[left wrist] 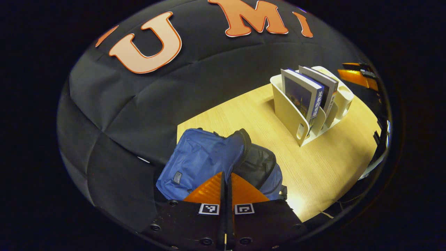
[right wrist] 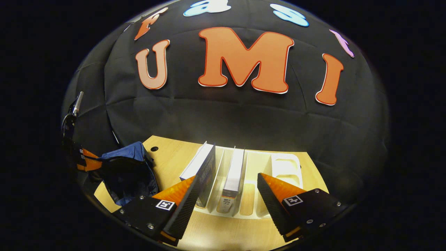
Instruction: Open the schoolbag, grab two books from the bookshelf and put them into the schoolbag.
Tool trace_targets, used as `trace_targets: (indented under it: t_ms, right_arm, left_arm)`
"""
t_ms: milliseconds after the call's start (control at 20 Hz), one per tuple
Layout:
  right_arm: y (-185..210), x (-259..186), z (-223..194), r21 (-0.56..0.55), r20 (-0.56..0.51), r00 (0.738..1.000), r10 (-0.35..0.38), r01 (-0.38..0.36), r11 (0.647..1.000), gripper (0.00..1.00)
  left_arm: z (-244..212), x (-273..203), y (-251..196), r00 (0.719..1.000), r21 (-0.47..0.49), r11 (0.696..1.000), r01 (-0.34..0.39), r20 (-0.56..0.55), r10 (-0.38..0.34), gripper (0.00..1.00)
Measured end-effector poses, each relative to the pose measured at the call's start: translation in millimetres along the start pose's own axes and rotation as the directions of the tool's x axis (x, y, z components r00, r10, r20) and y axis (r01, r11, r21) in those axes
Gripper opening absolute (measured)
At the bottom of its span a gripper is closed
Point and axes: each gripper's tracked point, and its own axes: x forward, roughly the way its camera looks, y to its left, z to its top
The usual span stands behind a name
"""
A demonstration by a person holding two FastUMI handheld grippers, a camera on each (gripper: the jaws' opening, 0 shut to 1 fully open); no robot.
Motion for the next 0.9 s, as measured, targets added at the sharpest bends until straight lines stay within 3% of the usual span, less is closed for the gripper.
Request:
trace_targets:
  t_ms: [300,550,900]
  right_arm:
    - [36,27,8,0.010,-0.154,0.987,-0.042,0.044,0.999,0.97]
    - [74,51,8,0.096,-0.318,0.948,-0.017,0.050,0.994,0.97]
    - [69,86,23,0.128,-0.466,0.882,-0.062,0.137,0.982,0.96]
  left_arm:
    - [28,-7,56,0.991,0.064,0.990,0.125,0.048,-0.128,0.02]
    - [30,-6,73,0.964,0.069,0.966,0.251,0.078,-0.256,0.02]
    - [24,0,82,0.931,0.116,0.936,0.333,0.115,-0.346,0.02]
